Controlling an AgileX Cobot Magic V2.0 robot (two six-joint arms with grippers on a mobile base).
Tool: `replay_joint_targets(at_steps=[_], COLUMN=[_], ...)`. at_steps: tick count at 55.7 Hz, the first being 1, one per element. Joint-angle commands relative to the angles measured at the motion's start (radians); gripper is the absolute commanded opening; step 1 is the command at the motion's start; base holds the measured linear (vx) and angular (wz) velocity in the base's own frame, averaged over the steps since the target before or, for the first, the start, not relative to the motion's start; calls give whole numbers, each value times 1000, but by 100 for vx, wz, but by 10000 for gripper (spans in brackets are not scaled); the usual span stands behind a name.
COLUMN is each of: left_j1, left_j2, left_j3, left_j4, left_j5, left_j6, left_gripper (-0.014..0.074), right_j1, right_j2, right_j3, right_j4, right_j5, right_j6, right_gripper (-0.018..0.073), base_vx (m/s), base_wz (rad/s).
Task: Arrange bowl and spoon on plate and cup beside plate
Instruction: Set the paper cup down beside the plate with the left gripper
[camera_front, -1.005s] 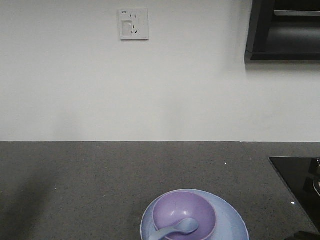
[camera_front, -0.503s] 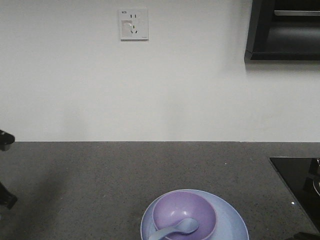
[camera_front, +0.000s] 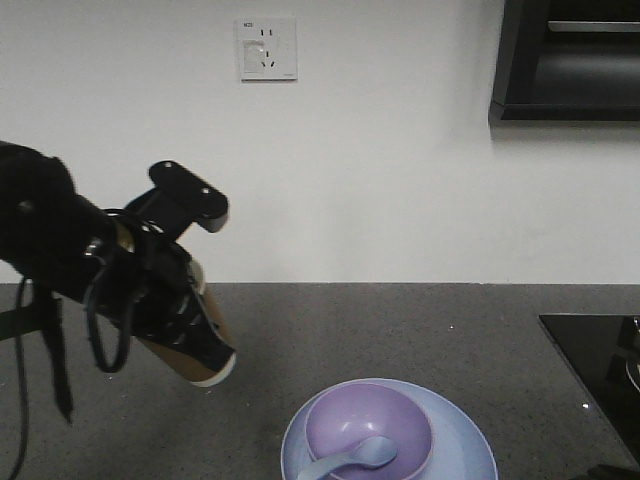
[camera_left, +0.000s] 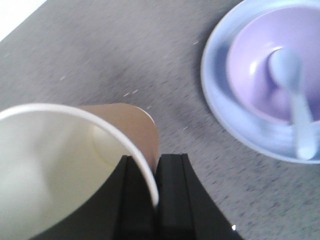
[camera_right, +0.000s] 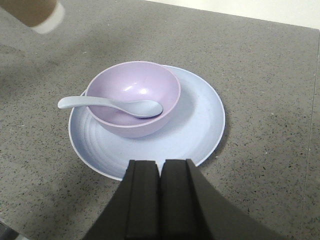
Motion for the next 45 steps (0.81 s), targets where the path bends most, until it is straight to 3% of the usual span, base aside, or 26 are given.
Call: replay_joint_targets(at_steps=[1,13,45], left_j1=[-46,-94,-94], left_j2=[15,91,177], left_j3=[-70,-86,-85], left_j4=[2,3,2], left_j5=[-17,20,86], left_j6=[-16,-33,-35], left_gripper=[-1,0,16], right_j1=[-2,-2,-2], right_j2=[-2,-2,-2], right_j3=[-28,-28,-28], right_j4=[13,12,-7], right_j5=[-68,-68,-64], right_j6=[-8,-8,-8], right_gripper=[-8,-8,-8], base_vx=[0,0,0], base_wz=[0,0,0])
